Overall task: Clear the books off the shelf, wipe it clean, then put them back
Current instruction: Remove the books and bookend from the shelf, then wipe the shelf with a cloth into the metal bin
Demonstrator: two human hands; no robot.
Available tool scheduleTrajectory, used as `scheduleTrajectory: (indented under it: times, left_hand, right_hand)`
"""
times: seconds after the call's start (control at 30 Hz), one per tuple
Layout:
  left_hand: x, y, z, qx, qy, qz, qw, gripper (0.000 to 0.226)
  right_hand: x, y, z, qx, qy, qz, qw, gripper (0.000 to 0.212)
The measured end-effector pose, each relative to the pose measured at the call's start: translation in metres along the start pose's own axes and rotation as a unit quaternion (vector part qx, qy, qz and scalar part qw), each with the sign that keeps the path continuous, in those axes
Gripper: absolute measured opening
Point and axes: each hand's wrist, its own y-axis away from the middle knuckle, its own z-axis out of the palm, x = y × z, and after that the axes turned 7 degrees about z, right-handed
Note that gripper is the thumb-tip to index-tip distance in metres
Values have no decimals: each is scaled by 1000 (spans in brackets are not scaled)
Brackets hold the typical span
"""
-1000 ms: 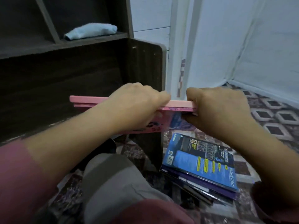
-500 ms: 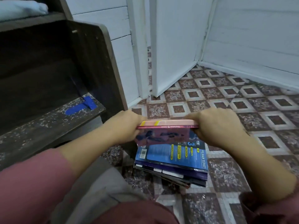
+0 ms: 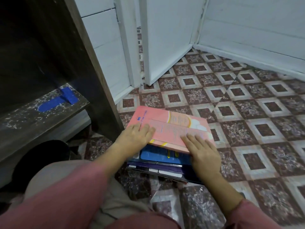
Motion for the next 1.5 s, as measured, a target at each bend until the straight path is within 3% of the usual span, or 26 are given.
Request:
scheduleTrajectory:
  times: [0.07,0.17,0.27,0.4,0.57,0.7,0.83,0.97,1.17,1.3,1.5]
  left_hand:
    - [4,12,16,-34,29,27,999,45]
    - [2,17,29,-110,77,22,991,74]
    - [5,21,26,-195,126,10,973,84]
    - [8,27,22,-239,174,-18,955,82]
    - [6,33,9,-275,223,-68,933,67]
    - [-8,41,-9,-247,216,-152,932,52]
    - [-40,63,-32,-177,210,-275,921,50]
    - [-87,105,-56,-120,224,-378,890,48]
    - [-148,187,-69,-80,235,-468,848,45]
    - [-165,227,-57,-57,240,-501,830,44]
    - [-178,263,-43,-38,248,-518,818,46]
  right_hand:
    - [-6,16,16,-38,-11,9,999,49]
    - [-11,26,22,-86,-13,14,996,51]
    - [-14,28,20,-174,-18,20,984,70]
    - [-22,35,14,-232,-21,26,972,73]
    - [-34,29,4,-249,-3,39,968,69]
    - [-63,1,-11,-218,-20,38,975,46]
    - [-115,-49,-34,-170,-68,-17,983,28]
    - [-185,-104,-62,-156,-122,-102,975,26]
    - [-281,-167,-64,-139,-172,-186,957,25]
    - [-336,-202,-48,-183,-227,-147,945,31]
    - [-401,-259,-1,-232,-311,19,921,52]
